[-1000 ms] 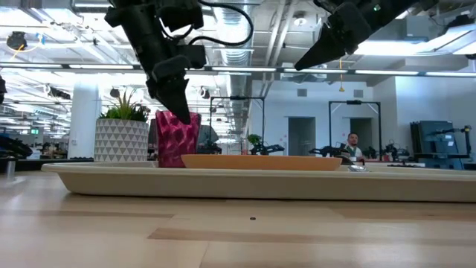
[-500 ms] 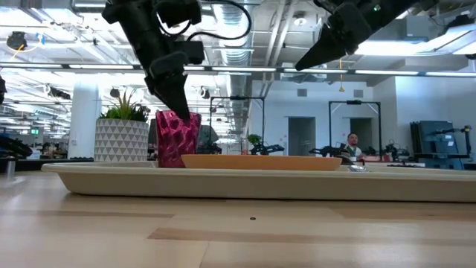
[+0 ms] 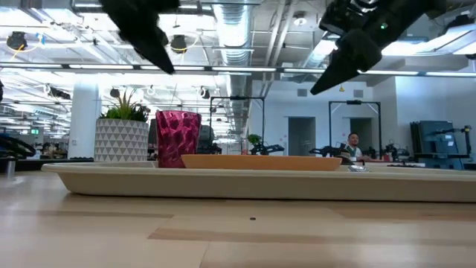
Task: Pick and place plate/cup/fork/spoon on tray
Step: Adjust the gray serving tray
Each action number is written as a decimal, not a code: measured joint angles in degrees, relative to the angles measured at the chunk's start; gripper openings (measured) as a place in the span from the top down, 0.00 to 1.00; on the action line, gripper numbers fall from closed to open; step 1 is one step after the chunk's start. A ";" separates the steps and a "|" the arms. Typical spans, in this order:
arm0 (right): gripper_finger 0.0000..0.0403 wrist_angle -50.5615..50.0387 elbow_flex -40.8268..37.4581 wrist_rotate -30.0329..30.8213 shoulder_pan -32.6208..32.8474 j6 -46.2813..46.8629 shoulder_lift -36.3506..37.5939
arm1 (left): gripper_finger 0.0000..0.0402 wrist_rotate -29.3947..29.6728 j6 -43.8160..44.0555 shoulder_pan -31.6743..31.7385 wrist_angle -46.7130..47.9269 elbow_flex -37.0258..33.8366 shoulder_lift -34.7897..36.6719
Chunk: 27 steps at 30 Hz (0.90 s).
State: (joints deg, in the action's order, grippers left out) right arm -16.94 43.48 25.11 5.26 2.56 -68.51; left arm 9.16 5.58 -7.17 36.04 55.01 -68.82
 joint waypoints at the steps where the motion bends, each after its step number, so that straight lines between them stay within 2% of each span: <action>1: 0.98 -0.62 0.00 0.34 0.73 0.35 0.00 | 0.76 -1.52 0.07 -2.85 -0.50 -0.80 0.39; 6: 0.98 -1.11 0.00 0.58 4.79 2.00 0.00 | 0.85 -2.41 4.80 -17.76 -10.65 -6.38 -1.88; 10: 0.98 0.56 0.02 0.60 6.74 2.00 0.00 | 0.94 2.04 9.53 -27.03 -21.82 -8.28 -8.80; 13: 0.98 1.34 0.04 0.73 6.75 2.02 0.00 | 0.99 6.60 11.66 -31.22 -25.80 -7.38 -14.96; 16: 0.98 1.30 0.04 0.86 6.64 2.05 0.00 | 0.99 11.66 13.75 -33.31 -25.88 -5.66 -20.61; 19: 0.98 1.44 0.04 0.86 6.60 2.08 0.00 | 0.99 13.68 14.69 -34.12 -25.89 -3.94 -25.29; 27: 0.98 1.39 0.04 0.73 6.60 1.08 -0.02 | 1.00 11.11 13.70 -33.78 -26.18 -0.35 -30.66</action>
State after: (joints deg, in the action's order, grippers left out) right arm -15.55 43.53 25.85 11.86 3.64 -68.53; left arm 20.27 19.28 -40.95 9.85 54.65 -99.48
